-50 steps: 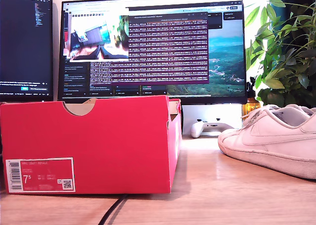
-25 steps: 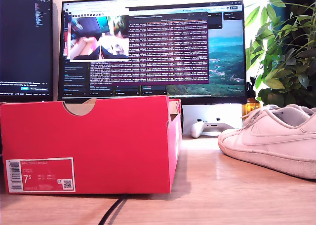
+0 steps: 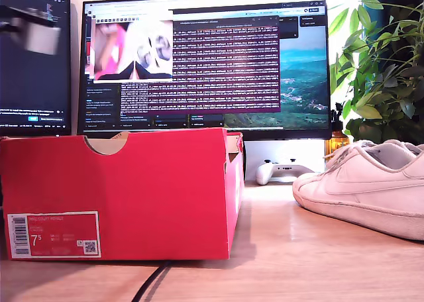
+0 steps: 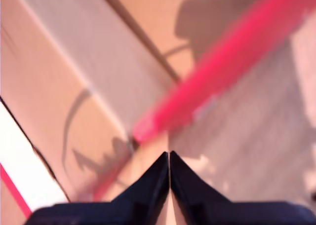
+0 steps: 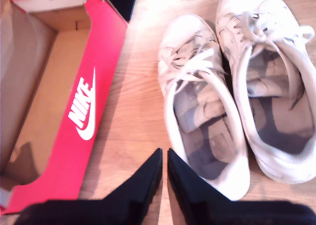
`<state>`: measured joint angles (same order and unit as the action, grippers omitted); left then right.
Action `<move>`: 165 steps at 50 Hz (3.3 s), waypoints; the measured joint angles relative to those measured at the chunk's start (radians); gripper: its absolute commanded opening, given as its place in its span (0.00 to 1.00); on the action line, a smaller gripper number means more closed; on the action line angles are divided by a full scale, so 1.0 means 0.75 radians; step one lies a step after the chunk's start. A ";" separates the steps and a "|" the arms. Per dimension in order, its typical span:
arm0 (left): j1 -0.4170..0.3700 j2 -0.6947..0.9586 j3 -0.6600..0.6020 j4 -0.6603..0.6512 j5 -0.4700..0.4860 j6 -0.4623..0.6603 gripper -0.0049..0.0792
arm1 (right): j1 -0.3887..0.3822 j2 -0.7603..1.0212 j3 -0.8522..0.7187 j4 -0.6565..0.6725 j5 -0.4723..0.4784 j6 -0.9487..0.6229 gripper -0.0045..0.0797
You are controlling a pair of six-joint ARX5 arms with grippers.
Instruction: Pack the white shoes by picking the first shoe and placing it inside the red shoebox, left side, then picking and rotating the second shoe and placing it in the shoebox
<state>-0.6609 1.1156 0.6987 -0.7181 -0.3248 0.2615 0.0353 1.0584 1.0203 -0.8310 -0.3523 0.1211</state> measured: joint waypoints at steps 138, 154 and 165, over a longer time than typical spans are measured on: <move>0.003 0.010 0.000 0.041 0.002 0.000 0.04 | 0.599 0.744 0.802 -0.158 0.080 0.568 0.04; 0.003 0.010 0.000 0.042 0.002 0.000 0.04 | 0.873 0.743 0.829 0.125 0.060 0.799 0.04; 0.003 0.010 0.000 0.042 0.002 0.000 0.04 | 0.938 0.780 0.829 0.227 0.063 0.833 0.04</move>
<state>-0.6586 1.1229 0.6987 -0.6868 -0.3233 0.2615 0.7391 1.6432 1.6417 -0.6609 -0.3054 0.7460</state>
